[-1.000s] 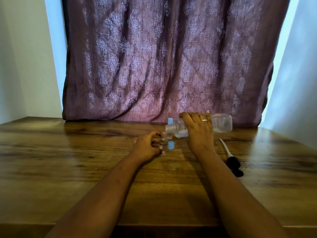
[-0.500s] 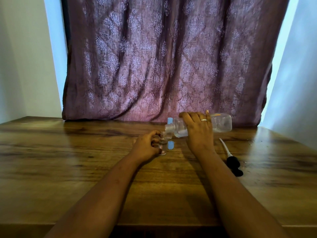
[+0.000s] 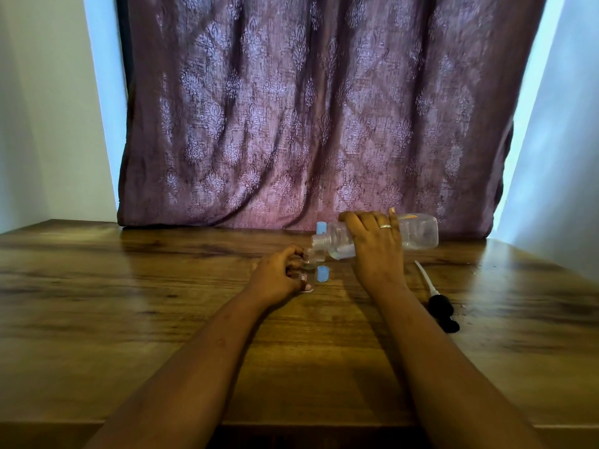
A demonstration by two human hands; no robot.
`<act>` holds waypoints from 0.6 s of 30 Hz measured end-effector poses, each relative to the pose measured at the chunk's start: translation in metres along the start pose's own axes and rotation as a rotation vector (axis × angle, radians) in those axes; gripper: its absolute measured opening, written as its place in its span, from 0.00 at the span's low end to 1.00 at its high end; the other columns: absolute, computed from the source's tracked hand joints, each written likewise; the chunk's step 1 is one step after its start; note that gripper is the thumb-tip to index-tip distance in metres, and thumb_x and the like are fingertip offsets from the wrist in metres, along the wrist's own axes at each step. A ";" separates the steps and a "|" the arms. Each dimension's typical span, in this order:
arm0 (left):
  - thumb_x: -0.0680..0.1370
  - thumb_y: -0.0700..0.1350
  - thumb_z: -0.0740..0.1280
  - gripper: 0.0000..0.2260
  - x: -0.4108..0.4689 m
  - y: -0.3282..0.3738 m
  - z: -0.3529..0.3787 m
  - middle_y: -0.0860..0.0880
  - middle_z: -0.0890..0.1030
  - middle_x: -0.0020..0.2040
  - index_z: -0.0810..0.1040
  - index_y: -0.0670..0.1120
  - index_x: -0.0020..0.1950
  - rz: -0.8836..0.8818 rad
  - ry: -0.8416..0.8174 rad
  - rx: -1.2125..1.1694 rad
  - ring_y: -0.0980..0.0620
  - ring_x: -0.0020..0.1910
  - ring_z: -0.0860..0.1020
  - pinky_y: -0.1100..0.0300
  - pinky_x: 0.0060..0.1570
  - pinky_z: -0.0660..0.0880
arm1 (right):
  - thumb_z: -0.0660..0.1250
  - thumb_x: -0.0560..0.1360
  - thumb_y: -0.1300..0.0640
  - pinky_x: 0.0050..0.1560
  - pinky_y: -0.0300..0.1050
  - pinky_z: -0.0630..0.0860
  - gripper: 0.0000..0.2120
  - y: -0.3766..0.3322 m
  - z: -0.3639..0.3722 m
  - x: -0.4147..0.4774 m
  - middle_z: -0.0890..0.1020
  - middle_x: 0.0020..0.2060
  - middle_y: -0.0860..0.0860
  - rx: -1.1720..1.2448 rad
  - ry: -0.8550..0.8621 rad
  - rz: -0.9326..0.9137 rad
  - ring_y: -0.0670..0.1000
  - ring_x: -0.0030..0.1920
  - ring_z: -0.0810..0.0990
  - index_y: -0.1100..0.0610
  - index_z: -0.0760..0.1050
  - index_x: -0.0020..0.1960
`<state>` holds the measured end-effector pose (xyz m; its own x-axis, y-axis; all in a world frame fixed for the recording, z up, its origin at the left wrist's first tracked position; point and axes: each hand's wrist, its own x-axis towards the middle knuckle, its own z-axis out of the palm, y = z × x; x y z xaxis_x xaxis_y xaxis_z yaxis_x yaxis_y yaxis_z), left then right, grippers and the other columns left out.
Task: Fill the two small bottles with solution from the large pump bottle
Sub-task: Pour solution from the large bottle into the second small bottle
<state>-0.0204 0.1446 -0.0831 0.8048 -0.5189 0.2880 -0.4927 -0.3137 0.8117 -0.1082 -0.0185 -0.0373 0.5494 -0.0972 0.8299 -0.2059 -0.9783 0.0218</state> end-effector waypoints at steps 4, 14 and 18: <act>0.63 0.46 0.81 0.23 0.000 -0.002 0.000 0.58 0.86 0.51 0.77 0.64 0.52 -0.016 0.001 -0.022 0.52 0.52 0.85 0.35 0.67 0.73 | 0.66 0.64 0.67 0.70 0.57 0.55 0.23 0.000 0.001 0.000 0.80 0.52 0.53 -0.001 -0.007 -0.002 0.58 0.57 0.75 0.52 0.73 0.58; 0.57 0.53 0.77 0.27 0.000 -0.002 0.001 0.59 0.86 0.52 0.74 0.72 0.51 0.002 -0.002 -0.001 0.51 0.54 0.84 0.34 0.67 0.73 | 0.65 0.65 0.67 0.71 0.56 0.52 0.24 -0.001 -0.002 0.000 0.79 0.54 0.54 -0.005 -0.046 0.006 0.59 0.59 0.73 0.52 0.72 0.59; 0.57 0.53 0.77 0.26 0.001 -0.002 0.001 0.59 0.86 0.53 0.74 0.74 0.49 0.010 -0.004 0.004 0.51 0.56 0.84 0.35 0.67 0.73 | 0.66 0.66 0.67 0.71 0.56 0.52 0.23 -0.001 -0.001 0.001 0.79 0.54 0.53 0.002 -0.040 0.006 0.58 0.58 0.74 0.52 0.72 0.59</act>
<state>-0.0192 0.1443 -0.0849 0.7987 -0.5251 0.2939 -0.5018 -0.3117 0.8068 -0.1083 -0.0174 -0.0360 0.5803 -0.1107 0.8068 -0.2079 -0.9780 0.0153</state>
